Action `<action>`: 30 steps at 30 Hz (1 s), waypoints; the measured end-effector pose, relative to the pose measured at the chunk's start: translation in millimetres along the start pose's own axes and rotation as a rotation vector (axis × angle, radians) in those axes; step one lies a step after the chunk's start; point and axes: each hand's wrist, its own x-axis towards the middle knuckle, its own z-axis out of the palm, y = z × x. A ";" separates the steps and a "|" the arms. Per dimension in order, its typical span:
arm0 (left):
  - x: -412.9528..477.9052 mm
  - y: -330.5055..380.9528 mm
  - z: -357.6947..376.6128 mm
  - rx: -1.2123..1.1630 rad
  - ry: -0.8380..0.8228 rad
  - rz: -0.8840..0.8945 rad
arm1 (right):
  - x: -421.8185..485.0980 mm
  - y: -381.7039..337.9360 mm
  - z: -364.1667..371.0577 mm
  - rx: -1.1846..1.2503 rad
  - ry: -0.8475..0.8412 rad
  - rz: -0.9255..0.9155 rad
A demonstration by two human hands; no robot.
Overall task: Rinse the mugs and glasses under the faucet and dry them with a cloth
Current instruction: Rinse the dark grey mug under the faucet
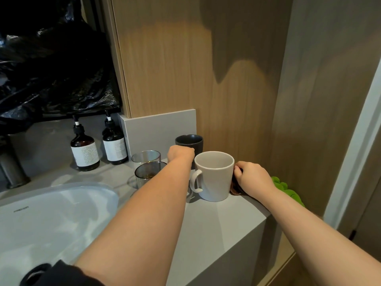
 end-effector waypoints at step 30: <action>-66.7 6.2 -265.0 -0.071 -0.145 0.349 | -12.3 -238.3 -61.8 1.008 -0.571 0.111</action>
